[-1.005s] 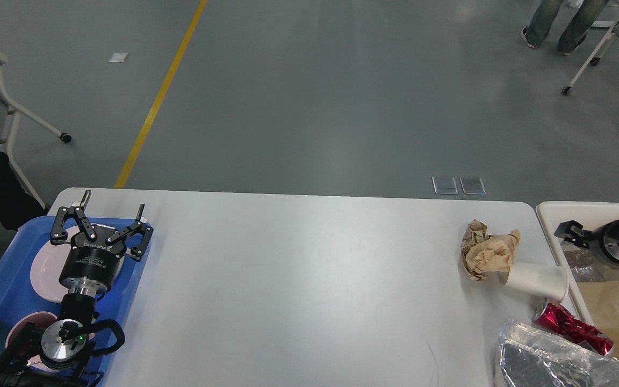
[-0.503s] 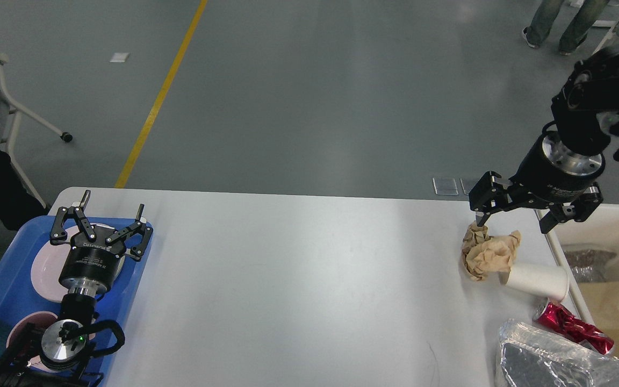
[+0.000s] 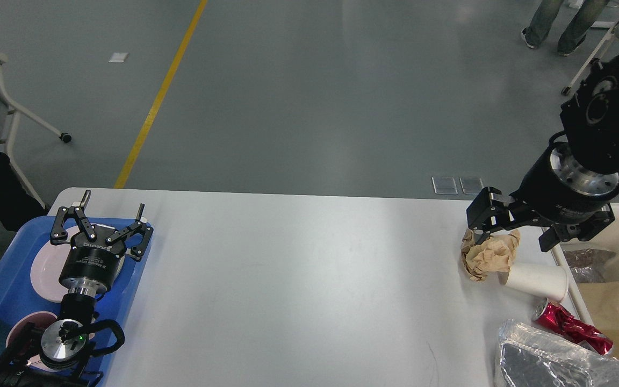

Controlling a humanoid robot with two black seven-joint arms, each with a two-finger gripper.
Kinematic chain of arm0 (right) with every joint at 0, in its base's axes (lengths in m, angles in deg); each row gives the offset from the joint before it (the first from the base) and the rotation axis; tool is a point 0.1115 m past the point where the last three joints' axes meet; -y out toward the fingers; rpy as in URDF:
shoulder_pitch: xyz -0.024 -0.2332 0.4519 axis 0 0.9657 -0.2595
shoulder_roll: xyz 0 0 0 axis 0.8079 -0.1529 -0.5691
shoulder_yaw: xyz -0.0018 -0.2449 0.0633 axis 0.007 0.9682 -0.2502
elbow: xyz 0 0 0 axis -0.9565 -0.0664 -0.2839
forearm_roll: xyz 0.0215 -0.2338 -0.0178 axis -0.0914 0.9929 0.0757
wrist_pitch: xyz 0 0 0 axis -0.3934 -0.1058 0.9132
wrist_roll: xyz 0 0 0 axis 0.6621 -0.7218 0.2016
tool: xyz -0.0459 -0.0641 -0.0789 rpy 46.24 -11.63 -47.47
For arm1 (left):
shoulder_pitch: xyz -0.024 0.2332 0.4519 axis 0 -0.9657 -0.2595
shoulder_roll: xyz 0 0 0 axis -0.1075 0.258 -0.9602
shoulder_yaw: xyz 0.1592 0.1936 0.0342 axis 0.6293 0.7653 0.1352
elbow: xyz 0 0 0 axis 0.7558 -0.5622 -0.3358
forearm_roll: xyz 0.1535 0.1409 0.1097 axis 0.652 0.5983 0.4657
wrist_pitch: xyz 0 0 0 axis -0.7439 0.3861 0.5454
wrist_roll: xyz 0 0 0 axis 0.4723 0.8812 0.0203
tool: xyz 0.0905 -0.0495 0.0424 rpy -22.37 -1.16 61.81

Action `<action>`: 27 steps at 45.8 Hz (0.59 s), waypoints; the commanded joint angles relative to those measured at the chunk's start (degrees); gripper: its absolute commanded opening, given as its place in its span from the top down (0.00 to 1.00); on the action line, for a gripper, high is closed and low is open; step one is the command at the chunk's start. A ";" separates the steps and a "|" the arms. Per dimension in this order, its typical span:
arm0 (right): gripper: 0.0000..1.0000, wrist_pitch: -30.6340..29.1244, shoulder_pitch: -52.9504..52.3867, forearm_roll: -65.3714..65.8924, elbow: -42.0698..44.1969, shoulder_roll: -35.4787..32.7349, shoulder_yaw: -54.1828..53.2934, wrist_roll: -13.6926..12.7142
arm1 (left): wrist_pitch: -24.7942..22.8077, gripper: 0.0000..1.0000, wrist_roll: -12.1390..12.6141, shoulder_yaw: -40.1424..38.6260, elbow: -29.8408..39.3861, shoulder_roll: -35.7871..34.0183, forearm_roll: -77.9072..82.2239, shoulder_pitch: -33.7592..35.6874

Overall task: Tidy desktop
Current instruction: 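Raise the right gripper out of the bin over the table, then lower the right gripper onto the silver bag near the red can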

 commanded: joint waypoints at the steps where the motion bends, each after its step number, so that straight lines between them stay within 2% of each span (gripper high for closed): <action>1: 0.07 2.62 5.33 0.04 -0.01 -1.29 0.32 0.02 | 0.01 0.04 0.00 -0.01 0.00 0.00 0.01 0.00; 10: 0.07 5.43 14.56 0.65 0.25 -1.21 -0.03 0.02 | 0.01 0.04 0.00 -0.01 0.00 0.00 0.01 0.00; 27: 0.07 21.78 33.11 0.57 4.21 2.40 -0.82 0.02 | 0.01 0.04 0.00 -0.01 0.00 0.00 0.01 0.00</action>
